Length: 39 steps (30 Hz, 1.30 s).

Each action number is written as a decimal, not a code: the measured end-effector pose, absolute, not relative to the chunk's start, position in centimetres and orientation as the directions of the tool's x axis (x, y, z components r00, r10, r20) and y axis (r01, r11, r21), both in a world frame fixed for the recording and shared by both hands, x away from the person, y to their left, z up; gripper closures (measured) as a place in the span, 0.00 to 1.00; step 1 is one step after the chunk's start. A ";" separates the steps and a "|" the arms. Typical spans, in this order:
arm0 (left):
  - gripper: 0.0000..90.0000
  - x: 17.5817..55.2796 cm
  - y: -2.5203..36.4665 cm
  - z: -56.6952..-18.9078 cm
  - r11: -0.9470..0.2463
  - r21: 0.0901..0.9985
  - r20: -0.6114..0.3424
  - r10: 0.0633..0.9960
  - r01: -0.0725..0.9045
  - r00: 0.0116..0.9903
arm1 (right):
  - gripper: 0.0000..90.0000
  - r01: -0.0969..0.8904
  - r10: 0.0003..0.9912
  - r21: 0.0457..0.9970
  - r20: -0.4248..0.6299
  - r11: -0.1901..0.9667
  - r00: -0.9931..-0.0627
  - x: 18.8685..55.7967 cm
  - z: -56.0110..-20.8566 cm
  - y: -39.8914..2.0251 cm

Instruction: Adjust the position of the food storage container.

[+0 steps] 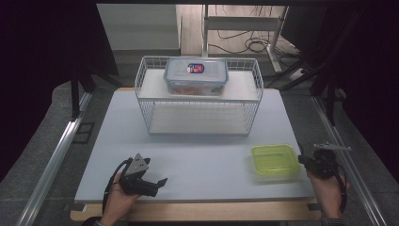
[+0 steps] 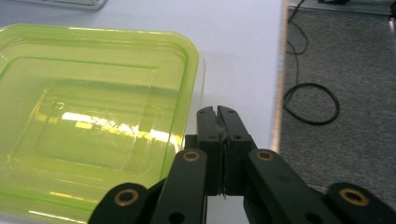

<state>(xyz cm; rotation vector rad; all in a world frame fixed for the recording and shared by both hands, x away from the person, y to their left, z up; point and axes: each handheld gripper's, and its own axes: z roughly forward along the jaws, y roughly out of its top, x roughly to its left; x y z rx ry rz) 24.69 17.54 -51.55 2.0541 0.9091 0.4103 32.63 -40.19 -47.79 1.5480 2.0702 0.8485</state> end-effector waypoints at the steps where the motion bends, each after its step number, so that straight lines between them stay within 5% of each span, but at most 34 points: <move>1: 0.05 24.7 17.5 -51.5 -0.392 0.799 -0.033 0.728 0.456 0.684 | 0.99 0.701 0.954 0.685 0.030 0.197 -0.297 32.7 -47.8 -39.9; 39: 0.05 24.7 17.3 -51.6 -0.403 0.793 -0.028 0.725 0.457 0.688 | 0.99 0.665 0.880 0.683 0.066 0.303 -0.470 32.7 -48.1 -30.6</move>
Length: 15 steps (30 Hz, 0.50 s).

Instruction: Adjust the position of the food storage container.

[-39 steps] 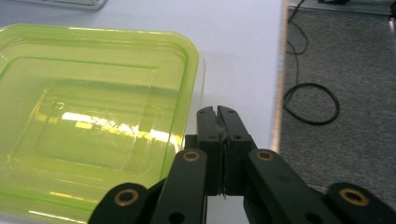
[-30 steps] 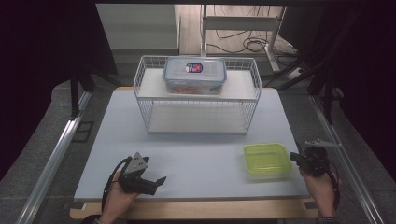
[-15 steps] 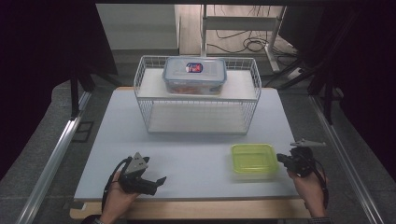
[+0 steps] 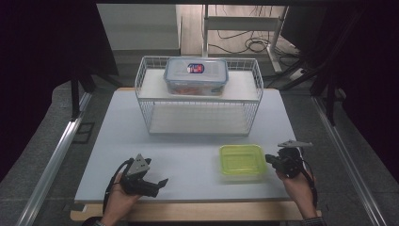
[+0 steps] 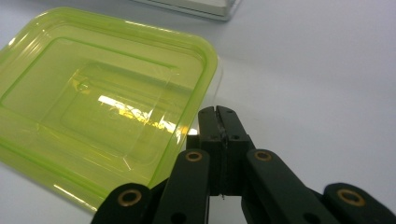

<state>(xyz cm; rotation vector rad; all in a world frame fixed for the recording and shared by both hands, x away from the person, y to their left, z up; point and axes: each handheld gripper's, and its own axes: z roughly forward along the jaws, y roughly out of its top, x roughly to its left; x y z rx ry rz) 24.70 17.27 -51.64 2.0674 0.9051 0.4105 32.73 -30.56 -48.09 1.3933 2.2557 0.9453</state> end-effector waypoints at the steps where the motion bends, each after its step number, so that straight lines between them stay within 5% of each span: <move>1: 0.05 24.7 17.3 -51.6 -0.404 0.793 -0.027 0.725 0.457 0.688 | 0.99 0.663 0.877 0.683 0.068 0.306 -0.475 32.7 -48.1 -30.3; 15: 0.05 24.7 17.3 -51.6 -0.405 0.792 -0.025 0.726 0.456 0.688 | 0.99 0.631 0.835 0.695 0.082 0.343 -0.544 32.9 -48.4 -26.1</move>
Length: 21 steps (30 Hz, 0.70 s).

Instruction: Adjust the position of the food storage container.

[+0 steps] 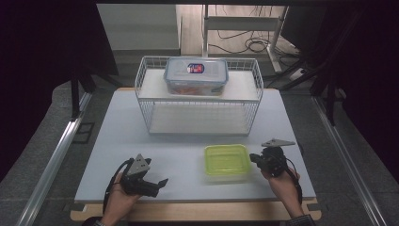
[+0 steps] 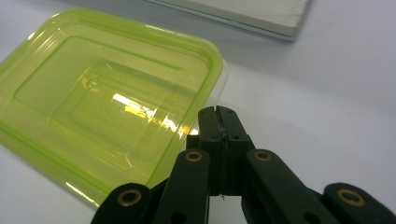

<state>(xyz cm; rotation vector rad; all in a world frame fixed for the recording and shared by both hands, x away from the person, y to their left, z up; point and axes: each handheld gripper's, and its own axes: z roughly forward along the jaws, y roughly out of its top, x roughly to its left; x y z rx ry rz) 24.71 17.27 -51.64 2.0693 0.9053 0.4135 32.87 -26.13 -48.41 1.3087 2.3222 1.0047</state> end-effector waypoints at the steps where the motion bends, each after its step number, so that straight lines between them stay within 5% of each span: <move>1: 0.05 24.7 17.3 -51.6 -0.405 0.792 -0.025 0.726 0.456 0.688 | 0.99 0.631 0.835 0.695 0.082 0.343 -0.544 32.9 -48.4 -26.1; 21: 0.05 24.7 17.2 -51.6 -0.417 0.787 -0.017 0.722 0.455 0.691 | 0.99 0.588 0.775 0.711 0.097 0.385 -0.625 32.7 -49.1 -21.0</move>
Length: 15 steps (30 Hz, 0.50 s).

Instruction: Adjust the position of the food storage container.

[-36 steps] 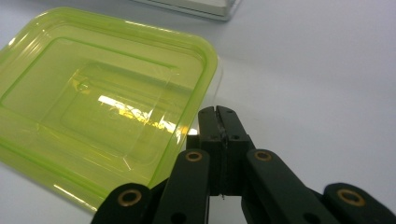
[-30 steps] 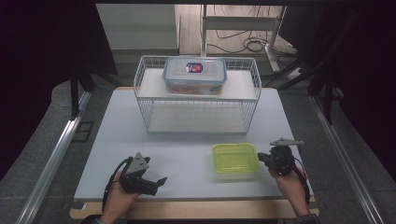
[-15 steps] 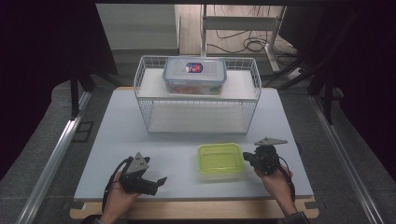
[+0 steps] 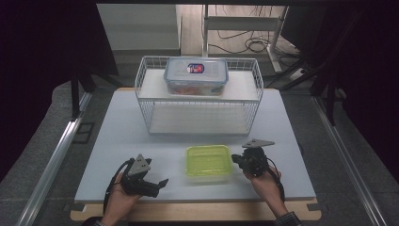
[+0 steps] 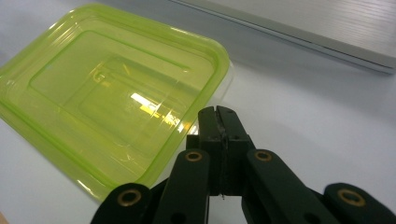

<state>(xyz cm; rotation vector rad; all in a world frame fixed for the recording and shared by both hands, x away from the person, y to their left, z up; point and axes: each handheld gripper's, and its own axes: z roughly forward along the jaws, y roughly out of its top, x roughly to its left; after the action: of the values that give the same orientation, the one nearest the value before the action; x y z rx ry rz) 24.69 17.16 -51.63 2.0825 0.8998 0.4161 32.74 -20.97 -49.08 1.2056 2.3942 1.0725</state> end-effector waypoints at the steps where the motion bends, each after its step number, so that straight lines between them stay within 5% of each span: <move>1: 0.05 24.7 17.2 -51.6 -0.416 0.787 -0.018 0.722 0.455 0.691 | 0.99 0.590 0.774 0.710 0.101 0.384 -0.625 32.7 -49.1 -20.8; 4: 0.05 24.7 17.2 -51.6 -0.417 0.787 -0.018 0.722 0.456 0.691 | 0.97 0.581 0.769 0.712 0.092 0.393 -0.633 32.7 -49.1 -20.6; 9: 0.05 24.7 17.2 -51.7 -0.417 0.785 -0.020 0.723 0.458 0.691 | 0.64 0.565 0.764 0.718 0.072 0.406 -0.641 32.9 -48.9 -21.6; 15: 0.05 24.7 17.2 -51.6 -0.419 0.785 -0.017 0.722 0.456 0.691 | 0.44 0.574 0.767 0.719 0.089 0.392 -0.635 33.2 -48.8 -22.7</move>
<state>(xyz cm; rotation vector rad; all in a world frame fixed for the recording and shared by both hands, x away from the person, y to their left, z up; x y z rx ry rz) 24.66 17.20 -51.63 2.0856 0.9008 0.4154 33.19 -22.65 -48.82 1.1828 2.3948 1.0804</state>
